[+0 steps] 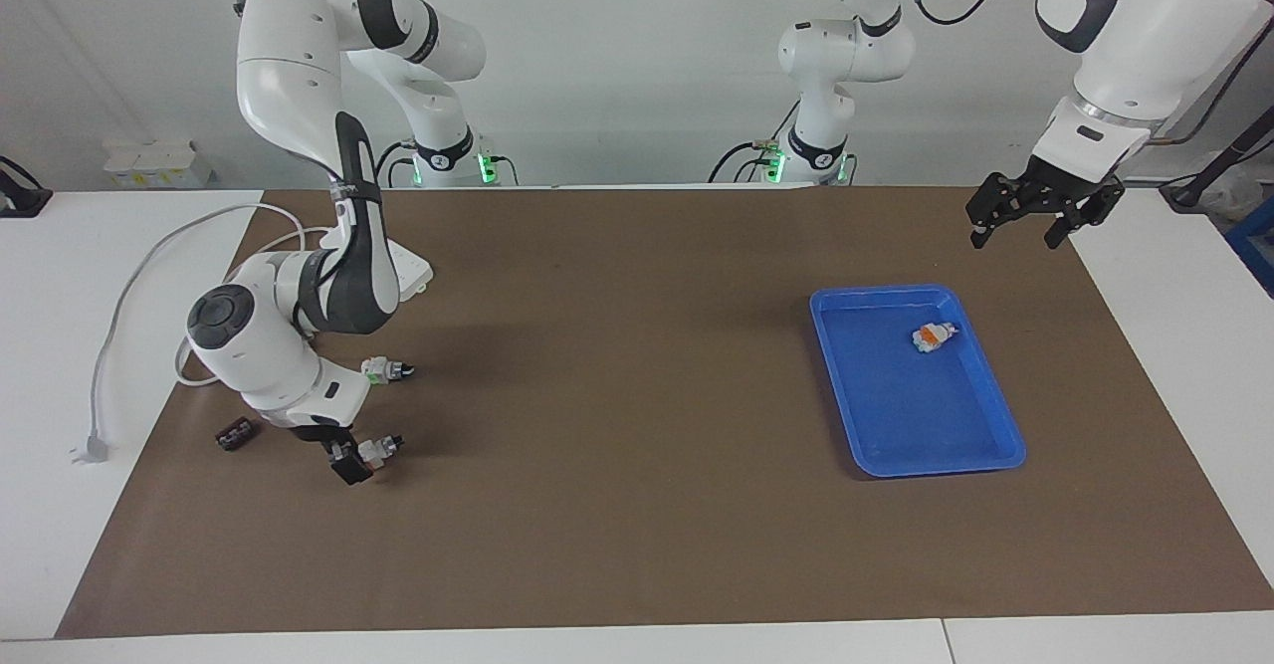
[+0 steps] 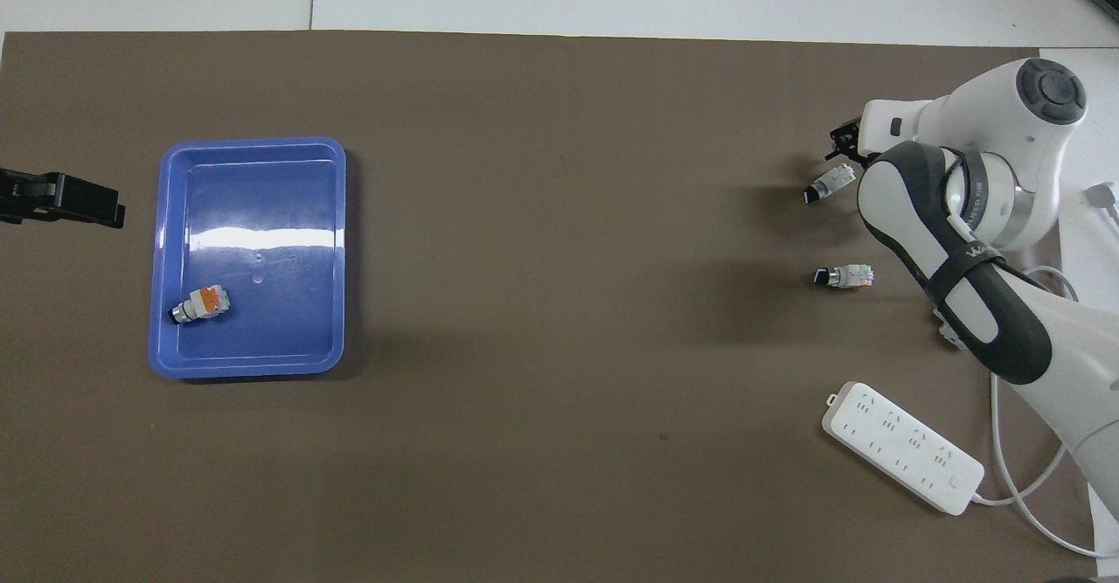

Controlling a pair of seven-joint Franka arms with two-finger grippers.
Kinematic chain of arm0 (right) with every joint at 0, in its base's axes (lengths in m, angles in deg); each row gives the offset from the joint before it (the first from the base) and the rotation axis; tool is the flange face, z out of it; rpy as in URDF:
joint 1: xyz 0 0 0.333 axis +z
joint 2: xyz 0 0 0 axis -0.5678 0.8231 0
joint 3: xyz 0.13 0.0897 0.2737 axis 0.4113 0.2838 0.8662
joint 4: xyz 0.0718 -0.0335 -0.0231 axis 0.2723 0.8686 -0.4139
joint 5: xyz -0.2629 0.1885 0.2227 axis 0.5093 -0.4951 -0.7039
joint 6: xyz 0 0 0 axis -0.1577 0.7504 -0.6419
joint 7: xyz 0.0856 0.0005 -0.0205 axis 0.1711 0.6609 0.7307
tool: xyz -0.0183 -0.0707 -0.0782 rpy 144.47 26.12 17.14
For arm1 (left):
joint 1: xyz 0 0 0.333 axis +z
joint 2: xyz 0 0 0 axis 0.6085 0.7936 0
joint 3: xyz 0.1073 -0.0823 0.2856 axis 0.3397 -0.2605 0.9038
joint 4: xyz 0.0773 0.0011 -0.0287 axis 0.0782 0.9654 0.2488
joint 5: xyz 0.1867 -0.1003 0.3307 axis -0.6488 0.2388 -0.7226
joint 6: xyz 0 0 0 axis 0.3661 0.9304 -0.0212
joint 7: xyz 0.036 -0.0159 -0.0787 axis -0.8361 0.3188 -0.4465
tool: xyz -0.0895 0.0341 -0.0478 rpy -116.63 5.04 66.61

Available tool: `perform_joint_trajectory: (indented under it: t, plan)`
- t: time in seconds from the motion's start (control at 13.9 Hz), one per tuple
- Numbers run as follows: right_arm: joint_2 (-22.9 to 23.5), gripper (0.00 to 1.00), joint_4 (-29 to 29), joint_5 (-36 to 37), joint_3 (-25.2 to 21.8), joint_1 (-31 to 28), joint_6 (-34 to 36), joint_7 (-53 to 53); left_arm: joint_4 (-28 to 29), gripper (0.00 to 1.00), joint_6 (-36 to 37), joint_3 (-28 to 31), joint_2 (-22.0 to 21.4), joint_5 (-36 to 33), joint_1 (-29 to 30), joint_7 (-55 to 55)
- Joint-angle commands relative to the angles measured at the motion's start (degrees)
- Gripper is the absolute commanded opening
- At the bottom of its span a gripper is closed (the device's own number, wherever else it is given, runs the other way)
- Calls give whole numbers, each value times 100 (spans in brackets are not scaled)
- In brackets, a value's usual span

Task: Turn and place switch with both arms
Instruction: 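Lower the right gripper and grasp the farther white switch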

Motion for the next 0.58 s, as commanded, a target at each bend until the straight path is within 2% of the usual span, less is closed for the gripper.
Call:
perform_joint_trajectory:
  t: [0.0,0.22,0.5]
  plan:
    - [53,96,5,-187,88,-24,-116,143,183,100,-55,-9,-161,54,16,-26]
    - [53,83,172,-292,88,-41,-309,143,174,100,-55,-9,-161,54,16,-26]
    - [53,82,163,-292,79,-94,-336,134,174,100,-55,-9,-161,54,16,-27]
